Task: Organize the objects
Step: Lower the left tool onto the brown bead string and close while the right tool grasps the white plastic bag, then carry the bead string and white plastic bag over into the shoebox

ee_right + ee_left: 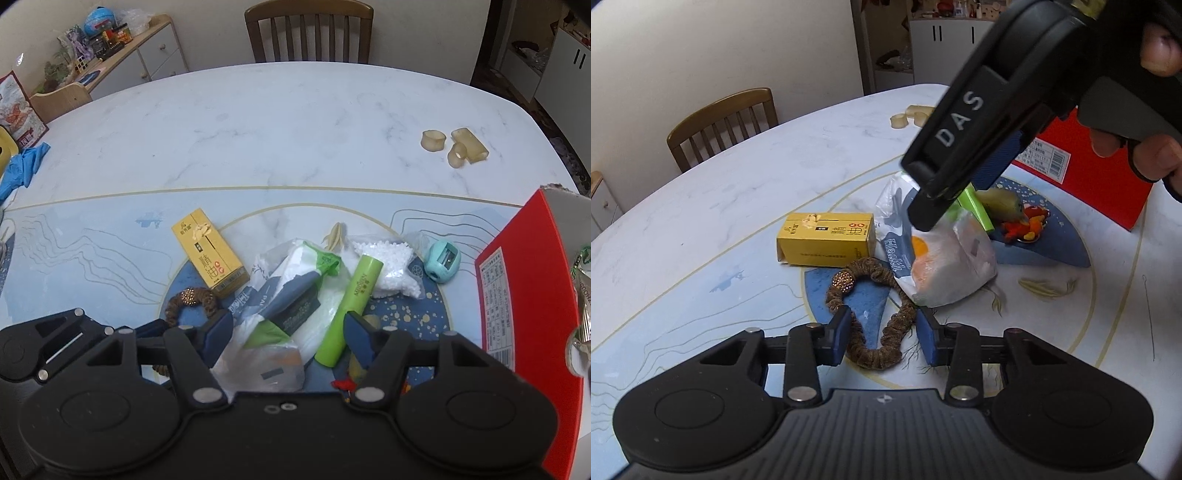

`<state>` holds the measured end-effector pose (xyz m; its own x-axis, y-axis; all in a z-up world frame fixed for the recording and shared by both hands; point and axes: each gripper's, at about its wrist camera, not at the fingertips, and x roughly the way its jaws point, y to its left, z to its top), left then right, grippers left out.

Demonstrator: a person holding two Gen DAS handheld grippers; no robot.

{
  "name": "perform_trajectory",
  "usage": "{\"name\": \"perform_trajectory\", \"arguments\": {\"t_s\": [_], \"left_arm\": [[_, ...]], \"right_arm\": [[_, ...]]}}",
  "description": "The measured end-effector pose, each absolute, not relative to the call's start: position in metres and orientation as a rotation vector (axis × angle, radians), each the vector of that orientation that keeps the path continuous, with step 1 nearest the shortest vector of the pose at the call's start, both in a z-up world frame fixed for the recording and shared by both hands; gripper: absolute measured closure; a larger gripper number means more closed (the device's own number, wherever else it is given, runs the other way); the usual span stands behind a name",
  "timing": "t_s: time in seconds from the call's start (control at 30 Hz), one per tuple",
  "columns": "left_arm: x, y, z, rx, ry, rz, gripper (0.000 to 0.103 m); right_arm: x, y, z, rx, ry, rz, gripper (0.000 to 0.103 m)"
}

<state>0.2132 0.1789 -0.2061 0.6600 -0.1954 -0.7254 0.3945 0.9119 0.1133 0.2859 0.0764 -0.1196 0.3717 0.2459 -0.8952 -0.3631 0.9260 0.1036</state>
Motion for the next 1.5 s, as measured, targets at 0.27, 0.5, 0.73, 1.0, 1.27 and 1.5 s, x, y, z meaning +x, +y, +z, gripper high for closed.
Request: {"name": "perform_trajectory", "arguments": {"t_s": [0.27,0.5,0.73,1.0,1.27,1.5], "left_arm": [[0.215,0.175,-0.207,0.276,0.796,-0.359,0.091],[0.214,0.175,-0.205,0.248,0.801,-0.347,0.093],[0.211,0.183,-0.194,0.153,0.817,-0.326,0.094],[0.207,0.192,-0.177,-0.018,0.841,-0.302,0.094],[0.197,0.194,-0.148,-0.138,0.828,-0.293,0.094],[0.193,0.181,-0.123,-0.164,0.81,-0.298,0.094]], "right_arm": [[0.288,0.08,-0.122,-0.109,1.13,0.401,0.048],[0.284,0.078,-0.119,-0.096,1.119,0.442,0.083],[0.277,0.067,-0.109,-0.057,1.087,0.452,0.095],[0.265,0.046,-0.09,0.022,1.064,0.476,0.095],[0.247,0.023,-0.064,0.049,1.018,0.513,0.096],[0.237,-0.007,-0.041,0.06,0.966,0.52,0.096]]}}
